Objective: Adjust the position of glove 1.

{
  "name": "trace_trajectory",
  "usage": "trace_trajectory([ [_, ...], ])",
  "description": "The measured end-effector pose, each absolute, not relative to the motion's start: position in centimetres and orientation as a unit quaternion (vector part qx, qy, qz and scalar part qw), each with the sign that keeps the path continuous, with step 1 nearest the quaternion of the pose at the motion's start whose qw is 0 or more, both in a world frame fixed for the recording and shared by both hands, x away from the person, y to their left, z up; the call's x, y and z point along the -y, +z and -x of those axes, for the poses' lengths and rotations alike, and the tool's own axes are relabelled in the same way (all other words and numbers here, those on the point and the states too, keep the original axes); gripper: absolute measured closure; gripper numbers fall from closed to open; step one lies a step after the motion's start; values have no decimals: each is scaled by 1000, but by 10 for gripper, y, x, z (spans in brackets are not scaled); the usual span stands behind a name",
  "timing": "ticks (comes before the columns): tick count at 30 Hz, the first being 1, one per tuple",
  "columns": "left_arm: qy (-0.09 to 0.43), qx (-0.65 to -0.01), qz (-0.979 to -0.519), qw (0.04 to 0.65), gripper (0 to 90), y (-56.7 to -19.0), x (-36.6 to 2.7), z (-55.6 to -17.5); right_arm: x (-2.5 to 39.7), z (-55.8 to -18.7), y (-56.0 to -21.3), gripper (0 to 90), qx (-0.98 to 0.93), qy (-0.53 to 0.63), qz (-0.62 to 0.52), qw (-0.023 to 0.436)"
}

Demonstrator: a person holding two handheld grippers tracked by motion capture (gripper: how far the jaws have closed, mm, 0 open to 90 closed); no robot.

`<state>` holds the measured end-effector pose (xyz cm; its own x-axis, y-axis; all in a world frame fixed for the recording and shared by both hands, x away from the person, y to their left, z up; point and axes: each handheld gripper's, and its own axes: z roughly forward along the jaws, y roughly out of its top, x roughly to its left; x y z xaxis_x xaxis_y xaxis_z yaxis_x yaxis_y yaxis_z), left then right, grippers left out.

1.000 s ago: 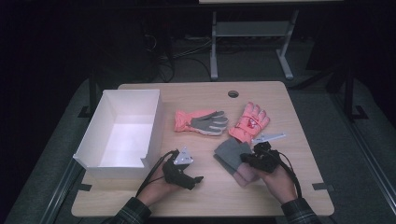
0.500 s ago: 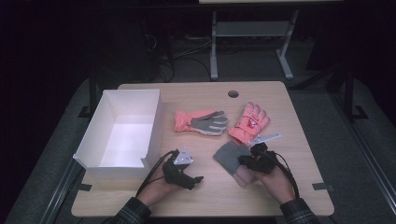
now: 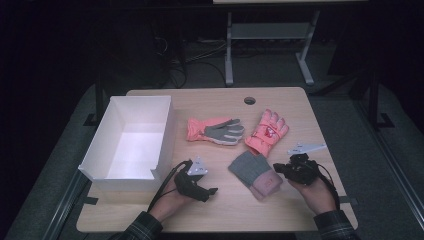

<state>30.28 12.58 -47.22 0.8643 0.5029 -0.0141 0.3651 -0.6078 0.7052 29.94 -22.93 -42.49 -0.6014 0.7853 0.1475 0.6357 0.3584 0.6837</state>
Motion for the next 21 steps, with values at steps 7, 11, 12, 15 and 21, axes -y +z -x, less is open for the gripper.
trace_trajectory([
  [7,64,-247,-891,376,610,-461,-119,-301,246,-301,-435,898,-825,339,-441,102],
  [11,53,-236,-894,377,876,-455,-103,-300,248,-300,-442,898,-833,329,-435,93],
  [12,48,-236,-895,376,876,-454,-98,-301,248,-299,-443,898,-834,327,-435,90],
  [15,37,-240,-894,376,895,-453,-80,-304,249,-300,-446,898,-838,325,-431,82],
  [21,31,-221,-906,361,894,-460,-50,-308,245,-306,-450,898,-844,327,-419,66],
])
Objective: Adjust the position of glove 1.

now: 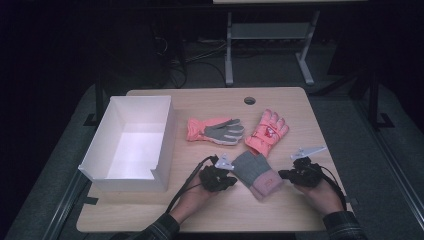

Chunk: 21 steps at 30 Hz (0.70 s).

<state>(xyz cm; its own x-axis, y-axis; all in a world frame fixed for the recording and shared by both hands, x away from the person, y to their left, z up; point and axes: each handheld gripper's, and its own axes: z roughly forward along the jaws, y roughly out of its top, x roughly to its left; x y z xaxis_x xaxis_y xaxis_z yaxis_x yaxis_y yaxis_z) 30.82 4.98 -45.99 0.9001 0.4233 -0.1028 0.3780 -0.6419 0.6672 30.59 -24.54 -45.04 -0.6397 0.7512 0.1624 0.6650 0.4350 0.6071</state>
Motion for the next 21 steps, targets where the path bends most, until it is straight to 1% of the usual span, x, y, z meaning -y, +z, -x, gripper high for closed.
trace_trajectory([
  [5,23,-222,-906,361,894,-462,-40,-307,242,-305,-451,898,-849,328,-409,60],
  [12,21,-224,-905,360,894,-465,-37,-307,235,-304,-453,898,-858,319,-400,47],
  [16,22,-219,-909,353,893,-464,-41,-309,231,-302,-453,898,-862,323,-389,40],
  [21,5,-236,-904,356,893,-463,-54,-312,222,-299,-452,898,-868,326,-373,31],
])
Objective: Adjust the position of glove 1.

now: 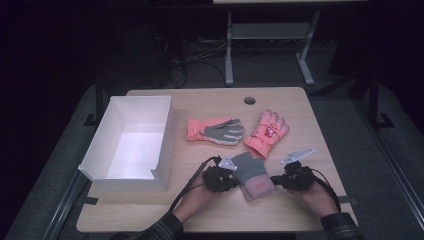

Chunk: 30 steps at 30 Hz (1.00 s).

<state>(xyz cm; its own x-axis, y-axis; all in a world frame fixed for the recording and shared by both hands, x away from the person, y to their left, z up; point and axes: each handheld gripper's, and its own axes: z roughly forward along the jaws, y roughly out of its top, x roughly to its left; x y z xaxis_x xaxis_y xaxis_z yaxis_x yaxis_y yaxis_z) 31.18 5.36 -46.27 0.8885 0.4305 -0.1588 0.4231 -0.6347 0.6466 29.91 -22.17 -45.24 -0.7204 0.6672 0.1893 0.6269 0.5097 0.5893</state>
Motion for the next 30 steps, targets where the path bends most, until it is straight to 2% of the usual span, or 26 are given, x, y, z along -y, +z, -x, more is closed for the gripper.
trace_trajectory([
  [11,4,-256,-904,341,893,-461,-80,-319,190,-291,-453,898,-882,339,-327,13],
  [30,21,-281,-895,347,893,-460,-93,-335,141,-279,-458,899,-903,342,-260,-15],
])
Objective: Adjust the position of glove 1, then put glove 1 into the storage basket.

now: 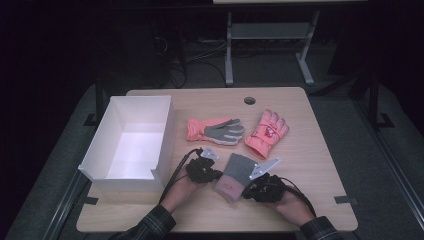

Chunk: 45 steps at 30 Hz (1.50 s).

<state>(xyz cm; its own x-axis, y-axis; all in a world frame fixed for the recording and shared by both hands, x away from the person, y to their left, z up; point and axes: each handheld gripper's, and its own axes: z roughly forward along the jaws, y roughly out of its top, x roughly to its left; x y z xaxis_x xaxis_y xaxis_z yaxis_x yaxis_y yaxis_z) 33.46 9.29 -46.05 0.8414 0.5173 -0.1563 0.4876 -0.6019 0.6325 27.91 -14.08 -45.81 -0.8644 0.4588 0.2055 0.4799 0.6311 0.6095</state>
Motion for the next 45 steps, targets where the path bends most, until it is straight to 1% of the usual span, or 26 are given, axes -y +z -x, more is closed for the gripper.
trace_trajectory([
  [5,24,-282,-893,349,893,-459,-96,-338,128,-279,-459,898,904,-344,253,21],
  [10,28,-288,-890,353,883,-456,-99,-341,132,-278,-459,894,904,-342,255,17],
  [13,33,-289,-888,357,861,-452,-102,-341,142,-279,-457,857,900,-348,263,13],
  [15,37,-291,-887,358,824,-448,-104,-341,150,-278,-456,833,897,-349,273,6],
  [18,39,-287,-889,356,725,-442,-106,-341,163,-278,-454,772,889,-354,290,-1],
  [20,34,-290,-886,361,624,-438,-107,-340,172,-278,-453,675,884,-356,303,-10],
  [22,31,-292,-884,365,536,-434,-107,-340,183,-280,-453,612,877,-359,317,-16],
  [23,31,-296,-880,370,475,-433,-105,-339,189,-281,-452,554,873,-363,324,-25],
  [24,29,-288,-882,371,439,-431,-105,-338,192,-281,-452,513,872,-362,328,-32],
  [25,27,-290,-879,376,380,-430,-102,-337,196,-282,-453,482,869,-363,333,-38],
  [26,25,-290,-878,380,346,-428,-100,-336,200,-283,-454,441,867,-362,339,-39],
  [28,18,-285,-881,378,249,-426,-96,-336,206,-284,-456,371,866,-355,348,-55],
  [30,11,-282,-878,386,200,-426,-90,-335,213,-286,-459,310,863,-353,354,-75],
  [32,11,-274,-882,383,158,-426,-83,-334,219,-289,-461,273,856,-350,367,-95],
  [35,13,-266,-888,376,137,-426,-72,-332,228,-294,-464,223,852,-334,385,-120],
  [37,19,-267,-888,373,132,-429,-64,-331,234,-298,-466,184,846,-332,397,-127],
  [39,21,-263,-892,367,129,-432,-60,-331,241,-302,-469,164,839,-332,409,-138],
  [42,20,-268,-889,371,129,-439,-53,-332,243,-304,-471,159,834,-332,415,-148],
  [45,23,-260,-897,357,129,-445,-48,-334,242,-306,-473,150,826,-330,426,-164],
])
